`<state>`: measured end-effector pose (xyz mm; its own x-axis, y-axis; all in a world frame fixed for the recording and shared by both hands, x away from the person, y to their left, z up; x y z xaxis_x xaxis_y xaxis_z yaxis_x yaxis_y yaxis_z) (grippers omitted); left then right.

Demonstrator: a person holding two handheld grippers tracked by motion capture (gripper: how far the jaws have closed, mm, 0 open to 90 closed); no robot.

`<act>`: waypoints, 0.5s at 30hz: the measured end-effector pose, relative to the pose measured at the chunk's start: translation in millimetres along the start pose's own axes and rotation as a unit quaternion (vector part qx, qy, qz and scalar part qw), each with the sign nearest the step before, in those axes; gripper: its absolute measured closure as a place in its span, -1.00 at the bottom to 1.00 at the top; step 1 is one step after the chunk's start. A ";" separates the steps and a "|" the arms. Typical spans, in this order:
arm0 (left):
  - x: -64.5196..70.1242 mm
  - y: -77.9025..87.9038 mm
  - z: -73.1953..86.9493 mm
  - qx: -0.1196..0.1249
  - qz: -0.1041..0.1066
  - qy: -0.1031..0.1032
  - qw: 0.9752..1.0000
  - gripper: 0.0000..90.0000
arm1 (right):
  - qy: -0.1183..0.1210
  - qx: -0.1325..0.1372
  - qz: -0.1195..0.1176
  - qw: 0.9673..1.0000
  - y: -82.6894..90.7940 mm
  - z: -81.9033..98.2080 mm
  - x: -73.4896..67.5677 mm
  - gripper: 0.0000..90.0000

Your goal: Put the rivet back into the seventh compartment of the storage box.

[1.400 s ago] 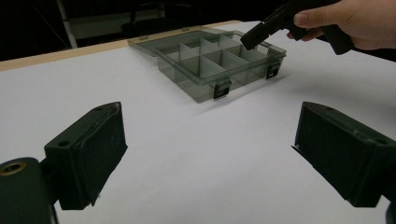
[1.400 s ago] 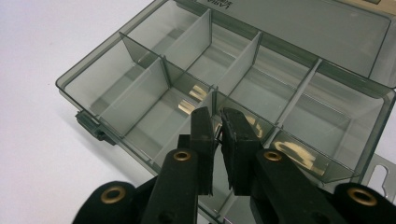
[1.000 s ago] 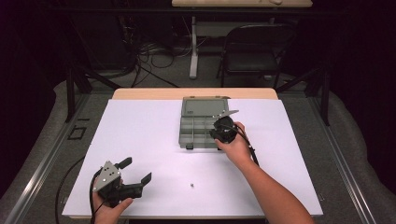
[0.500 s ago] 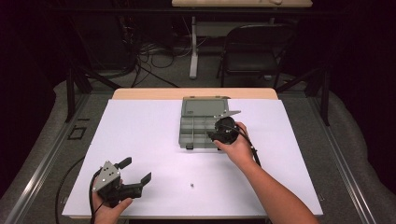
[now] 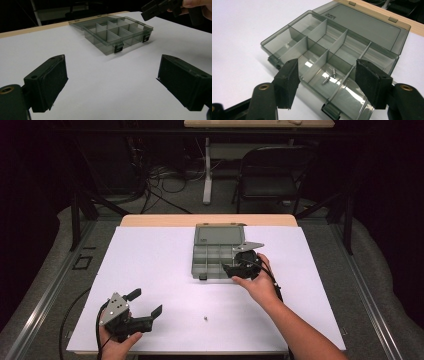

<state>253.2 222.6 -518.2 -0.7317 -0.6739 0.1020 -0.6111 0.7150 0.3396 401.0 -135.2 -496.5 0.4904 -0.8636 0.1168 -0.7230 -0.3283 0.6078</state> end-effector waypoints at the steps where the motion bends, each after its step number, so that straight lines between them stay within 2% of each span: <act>1: 0.0 0.0 0.0 0.000 0.000 0.000 1.000 -0.81 | 0.006 0.001 -0.001 1.000 4.1 0.4 -2.1 -0.23; 7: 0.2 -0.6 -0.1 0.000 0.000 0.000 1.000 -0.81 | 0.018 0.011 -0.011 1.000 14.9 1.0 -10.2 -0.25; 15: 0.2 0.0 -0.2 0.002 0.000 0.000 1.000 -0.81 | 0.032 0.024 -0.034 0.999 30.2 8.6 -29.0 -0.24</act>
<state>253.2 222.4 -518.0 -0.7310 -0.6746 0.1024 -0.6130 0.7152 0.3358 360.7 -123.4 -488.3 0.5682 -0.8131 0.1268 -0.7085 -0.4050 0.5779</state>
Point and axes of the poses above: each handheld gripper's, and its own axes: y roughly backward along the jaws, z roughly out of its underside, x roughly to its right, the point moved 1 cm from there along -y, roughly forward along the jaws, and after that the axes turned 9 degrees about z, right-handed, at the moved point
